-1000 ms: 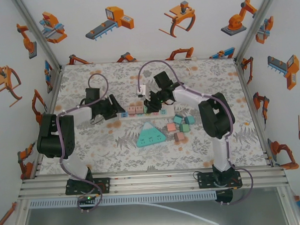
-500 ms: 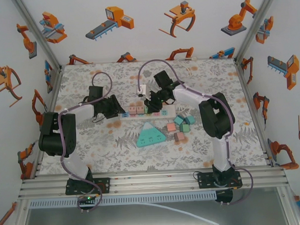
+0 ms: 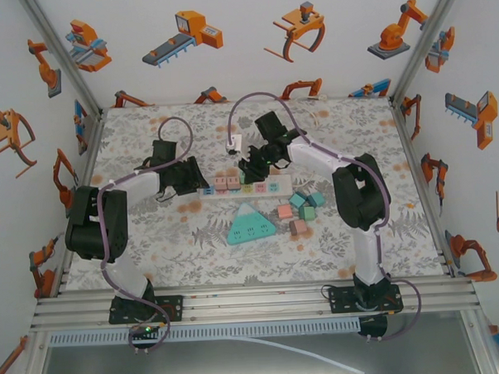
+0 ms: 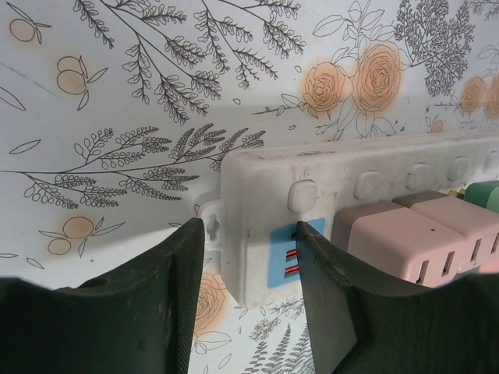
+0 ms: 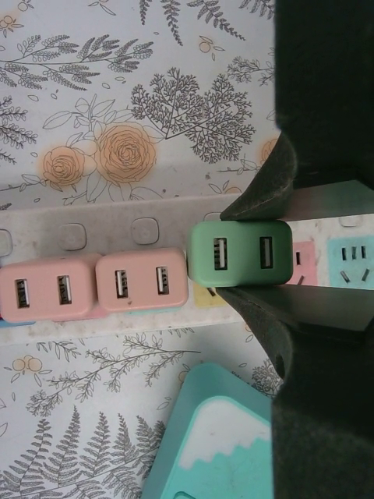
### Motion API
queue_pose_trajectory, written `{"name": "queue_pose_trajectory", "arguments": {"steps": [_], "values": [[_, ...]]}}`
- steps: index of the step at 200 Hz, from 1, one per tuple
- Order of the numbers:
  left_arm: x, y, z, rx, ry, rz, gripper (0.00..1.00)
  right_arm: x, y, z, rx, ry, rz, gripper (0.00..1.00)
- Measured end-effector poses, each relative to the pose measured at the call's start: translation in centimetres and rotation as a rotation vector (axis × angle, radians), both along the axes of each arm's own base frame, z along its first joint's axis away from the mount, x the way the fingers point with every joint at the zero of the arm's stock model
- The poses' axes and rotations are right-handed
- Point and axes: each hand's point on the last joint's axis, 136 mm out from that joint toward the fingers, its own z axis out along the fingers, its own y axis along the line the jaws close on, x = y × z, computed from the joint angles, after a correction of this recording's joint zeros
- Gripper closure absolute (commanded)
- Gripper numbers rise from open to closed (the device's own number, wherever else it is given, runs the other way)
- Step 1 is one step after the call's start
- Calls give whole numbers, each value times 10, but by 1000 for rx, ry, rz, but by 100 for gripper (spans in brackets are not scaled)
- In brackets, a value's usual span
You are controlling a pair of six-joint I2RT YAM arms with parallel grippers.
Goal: Pull the plug off the socket
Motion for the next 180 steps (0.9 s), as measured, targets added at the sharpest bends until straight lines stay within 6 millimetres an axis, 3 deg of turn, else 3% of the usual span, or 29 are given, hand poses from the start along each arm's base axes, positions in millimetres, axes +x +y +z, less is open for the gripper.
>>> {"name": "queue_pose_trajectory", "arguments": {"steps": [58, 119, 146, 161, 180], "values": [[0, 0, 3, 12, -9, 4, 50, 2, -1, 11, 10, -17, -37, 88], [-16, 10, 10, 34, -13, 24, 42, -3, -11, 86, 163, -36, -226, 91], [-23, 6, 35, -12, -69, 19, 37, 6, -43, 112, 234, 50, -460, 92], [-27, -2, 57, -60, -124, -2, 36, 14, -76, 116, 274, 130, -631, 92], [-34, -16, 88, -126, -217, -50, 36, 20, -130, 108, 323, 254, -855, 92]]}}
